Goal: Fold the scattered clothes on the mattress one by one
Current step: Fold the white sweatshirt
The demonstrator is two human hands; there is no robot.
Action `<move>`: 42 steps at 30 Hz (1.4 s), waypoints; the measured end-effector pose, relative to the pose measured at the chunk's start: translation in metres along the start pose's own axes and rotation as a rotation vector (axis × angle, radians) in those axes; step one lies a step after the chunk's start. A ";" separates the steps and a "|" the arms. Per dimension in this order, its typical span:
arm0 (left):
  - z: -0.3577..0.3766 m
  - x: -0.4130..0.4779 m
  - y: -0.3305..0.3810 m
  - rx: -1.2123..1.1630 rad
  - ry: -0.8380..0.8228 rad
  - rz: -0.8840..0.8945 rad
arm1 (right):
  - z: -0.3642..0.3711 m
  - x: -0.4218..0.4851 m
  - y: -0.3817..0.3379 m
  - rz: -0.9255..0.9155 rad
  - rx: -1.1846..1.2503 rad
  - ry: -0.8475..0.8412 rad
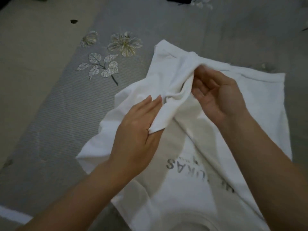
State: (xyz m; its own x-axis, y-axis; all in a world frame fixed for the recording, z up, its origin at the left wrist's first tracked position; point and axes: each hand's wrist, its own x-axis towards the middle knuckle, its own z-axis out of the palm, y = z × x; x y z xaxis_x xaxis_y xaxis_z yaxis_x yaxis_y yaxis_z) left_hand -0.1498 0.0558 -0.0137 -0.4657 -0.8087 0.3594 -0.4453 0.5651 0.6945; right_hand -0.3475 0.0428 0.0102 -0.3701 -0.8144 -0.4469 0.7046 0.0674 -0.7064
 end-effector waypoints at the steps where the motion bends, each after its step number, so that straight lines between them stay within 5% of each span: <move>1: 0.013 -0.003 0.012 -0.051 -0.016 -0.009 | -0.012 -0.006 -0.013 -0.024 -0.009 -0.011; 5: 0.070 -0.026 0.045 -0.008 -0.443 -0.014 | -0.076 -0.025 -0.017 -0.046 -0.128 0.263; 8: 0.089 -0.044 0.041 0.210 -0.798 -0.007 | -0.134 -0.028 0.011 0.153 -0.284 0.643; 10: 0.085 -0.060 0.023 0.319 -0.889 -0.041 | -0.157 -0.027 0.028 0.270 -0.362 0.672; 18: 0.054 -0.090 -0.038 0.631 -0.889 -0.287 | -0.163 0.022 0.035 0.235 -0.252 0.580; 25: 0.075 -0.093 -0.028 0.610 -0.939 -0.358 | -0.157 0.052 -0.077 -0.380 -0.466 0.718; 27: 0.082 -0.099 -0.026 0.662 -0.881 -0.233 | -0.179 0.053 -0.089 -0.322 -0.482 0.758; 31: 0.086 -0.116 -0.033 0.705 -0.871 -0.190 | -0.228 0.039 -0.058 0.160 -0.659 0.714; 33: 0.085 -0.120 -0.037 0.742 -0.861 -0.120 | -0.244 0.034 -0.038 0.239 -0.703 0.708; 39: 0.076 -0.105 -0.039 0.589 -0.822 -0.136 | -0.233 0.024 -0.017 -0.116 -1.046 0.892; 42: 0.092 -0.085 -0.037 0.492 -0.714 -0.139 | -0.205 -0.004 0.011 -0.319 -1.429 0.553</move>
State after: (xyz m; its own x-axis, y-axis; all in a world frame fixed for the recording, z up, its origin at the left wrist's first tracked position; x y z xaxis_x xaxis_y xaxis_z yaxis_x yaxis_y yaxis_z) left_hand -0.1646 0.1186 -0.1270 -0.6767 -0.6729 -0.2988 -0.7360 0.6088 0.2959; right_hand -0.4626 0.1647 -0.1083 -0.7805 -0.6180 -0.0947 -0.4612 0.6713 -0.5802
